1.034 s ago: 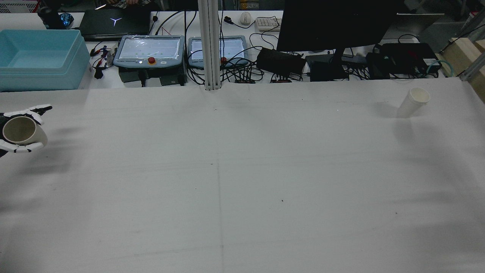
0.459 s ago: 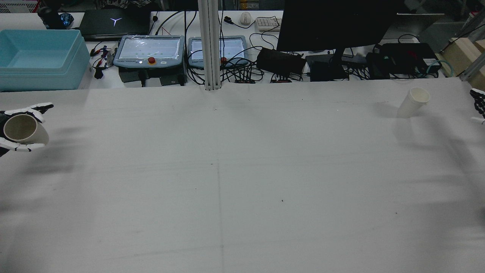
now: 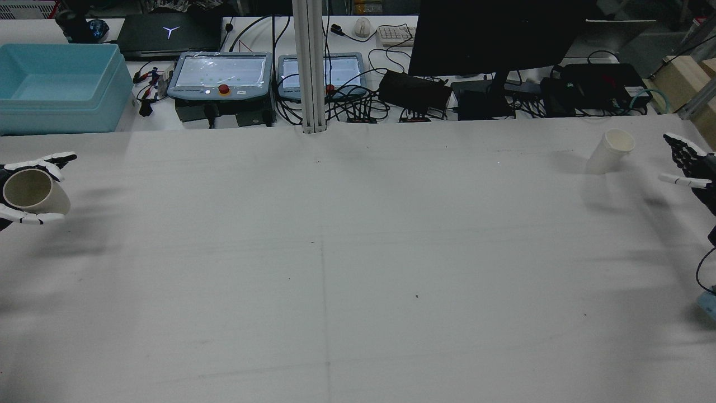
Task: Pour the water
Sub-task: 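Position the right hand beside the farther white paper cup, then close the right hand fingers around the farther white cup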
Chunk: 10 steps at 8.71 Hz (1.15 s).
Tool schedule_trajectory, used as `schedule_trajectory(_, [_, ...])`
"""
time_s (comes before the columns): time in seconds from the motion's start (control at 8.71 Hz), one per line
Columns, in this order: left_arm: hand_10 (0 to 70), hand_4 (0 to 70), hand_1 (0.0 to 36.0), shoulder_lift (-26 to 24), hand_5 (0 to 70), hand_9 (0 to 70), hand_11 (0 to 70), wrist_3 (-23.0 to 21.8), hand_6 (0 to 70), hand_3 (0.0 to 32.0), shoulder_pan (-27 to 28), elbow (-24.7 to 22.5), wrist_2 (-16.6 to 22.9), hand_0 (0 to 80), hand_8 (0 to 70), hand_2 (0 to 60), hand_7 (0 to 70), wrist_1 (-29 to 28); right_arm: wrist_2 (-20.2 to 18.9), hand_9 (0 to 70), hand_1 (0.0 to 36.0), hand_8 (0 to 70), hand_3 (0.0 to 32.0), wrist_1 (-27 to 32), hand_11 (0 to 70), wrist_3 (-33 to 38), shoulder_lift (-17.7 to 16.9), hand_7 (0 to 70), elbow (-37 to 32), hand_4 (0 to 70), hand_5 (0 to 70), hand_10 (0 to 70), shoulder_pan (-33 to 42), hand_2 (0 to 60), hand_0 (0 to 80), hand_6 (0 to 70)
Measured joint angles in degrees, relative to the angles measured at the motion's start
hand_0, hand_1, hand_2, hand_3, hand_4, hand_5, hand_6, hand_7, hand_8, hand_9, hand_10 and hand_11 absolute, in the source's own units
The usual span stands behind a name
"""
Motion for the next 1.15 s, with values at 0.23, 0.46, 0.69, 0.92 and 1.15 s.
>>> schedule_trajectory(0.23, [1.2,70.0,29.9,0.01,70.0,6.1,3.8,-0.07,11.6,0.0,0.03,0.04,-0.07,80.0,9.7,20.2,18.9,0.00,3.05,2.3,21.3,1.4,0.0,-0.20,4.4,-0.32,0.28,11.0,-0.20,8.5,18.3,1.7,-2.66,16.1,52.4,7.7])
schedule_trajectory(0.46, [1.3,70.0,29.5,0.01,70.0,6.1,3.8,-0.14,11.8,0.0,0.04,0.10,-0.06,80.0,9.8,19.6,19.0,0.00,6.30,2.5,21.4,1.6,0.0,-0.52,6.3,-0.79,0.78,11.4,-1.01,8.5,18.9,2.9,-4.84,16.6,52.3,8.2])
schedule_trajectory(0.69, [1.4,69.8,29.9,0.01,70.0,6.2,3.9,-0.16,11.9,0.0,0.07,0.19,-0.01,80.0,9.7,22.0,19.1,0.00,8.24,3.5,22.5,2.2,0.4,-0.58,6.7,-1.02,2.33,14.3,-4.31,11.9,20.9,3.3,-5.75,18.8,53.3,10.1])
schedule_trajectory(0.92, [1.3,69.8,29.3,-0.10,70.0,6.1,3.8,-0.17,11.8,0.0,0.11,0.43,-0.06,80.0,9.7,20.3,19.0,0.00,8.82,3.8,23.1,2.6,0.0,-0.73,6.4,-1.21,3.45,15.2,-6.22,13.3,22.0,3.0,-5.94,19.8,53.9,10.8])
schedule_trajectory(1.15, [1.2,69.3,29.1,-0.09,70.0,6.1,3.6,-0.17,11.7,0.0,0.10,0.50,-0.06,80.0,9.8,20.6,18.9,0.00,9.02,4.1,23.8,2.7,0.0,-2.27,6.0,-1.31,5.27,16.1,-6.69,14.5,22.3,2.7,-5.98,20.8,54.3,11.4])
